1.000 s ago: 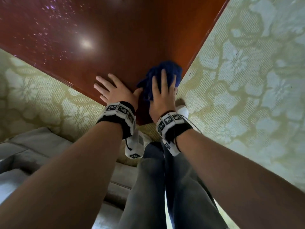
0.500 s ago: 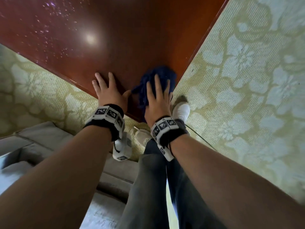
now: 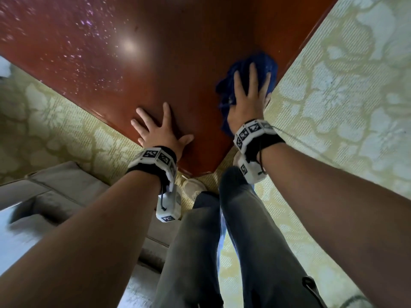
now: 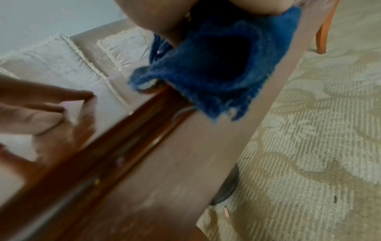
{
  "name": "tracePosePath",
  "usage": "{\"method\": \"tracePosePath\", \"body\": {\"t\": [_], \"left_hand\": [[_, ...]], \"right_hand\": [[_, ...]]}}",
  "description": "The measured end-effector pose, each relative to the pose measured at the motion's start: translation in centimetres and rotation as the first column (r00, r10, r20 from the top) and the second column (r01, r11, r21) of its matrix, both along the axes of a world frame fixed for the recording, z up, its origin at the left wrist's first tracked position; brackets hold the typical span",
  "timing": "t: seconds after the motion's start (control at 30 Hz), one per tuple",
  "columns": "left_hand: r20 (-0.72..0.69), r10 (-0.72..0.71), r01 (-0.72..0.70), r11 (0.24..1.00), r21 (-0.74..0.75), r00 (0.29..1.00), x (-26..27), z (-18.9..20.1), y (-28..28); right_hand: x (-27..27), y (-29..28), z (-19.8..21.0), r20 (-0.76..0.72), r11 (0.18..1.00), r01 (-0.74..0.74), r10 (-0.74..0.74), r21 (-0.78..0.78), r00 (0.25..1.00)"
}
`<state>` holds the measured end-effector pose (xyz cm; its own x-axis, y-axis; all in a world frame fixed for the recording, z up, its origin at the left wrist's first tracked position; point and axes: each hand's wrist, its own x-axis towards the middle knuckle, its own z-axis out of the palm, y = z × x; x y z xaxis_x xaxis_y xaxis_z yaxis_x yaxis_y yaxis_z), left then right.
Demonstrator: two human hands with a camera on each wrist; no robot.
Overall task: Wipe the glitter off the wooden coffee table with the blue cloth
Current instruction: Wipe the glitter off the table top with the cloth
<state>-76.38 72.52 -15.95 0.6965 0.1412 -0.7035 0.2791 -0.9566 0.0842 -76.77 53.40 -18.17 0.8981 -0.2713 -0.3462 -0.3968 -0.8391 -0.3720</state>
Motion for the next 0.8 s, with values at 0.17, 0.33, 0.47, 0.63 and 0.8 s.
{"method": "tracePosePath", "body": {"t": [0.17,0.33,0.47,0.63,0.8], "left_hand": [[-0.04,-0.027,0.028,0.999,0.027,0.999,0.3,0.4,-0.1],[-0.051,-0.077,0.079,0.996,0.04,0.996,0.2,0.2,0.0],[-0.082,-0.117,0.119,0.992,0.029,0.99,0.3,0.4,-0.1],[-0.053,-0.35,0.351,0.936,0.007,0.935,0.3,0.1,2.2],[0.007,-0.59,0.59,0.808,-0.003,0.808,0.1,0.0,5.5]], "right_hand": [[-0.1,0.2,0.5,-0.049,1.0,-0.007,0.007,0.003,0.999],[-0.2,1.2,0.7,-0.079,0.998,0.044,-0.047,-0.035,0.996],[-2.1,4.1,0.6,-0.076,0.988,0.153,-0.154,-0.022,0.985],[-5.9,10.1,0.4,-0.059,0.956,0.292,-0.291,0.009,0.955],[-9.6,15.8,0.5,-0.114,0.921,0.389,-0.383,0.033,0.917]]}}
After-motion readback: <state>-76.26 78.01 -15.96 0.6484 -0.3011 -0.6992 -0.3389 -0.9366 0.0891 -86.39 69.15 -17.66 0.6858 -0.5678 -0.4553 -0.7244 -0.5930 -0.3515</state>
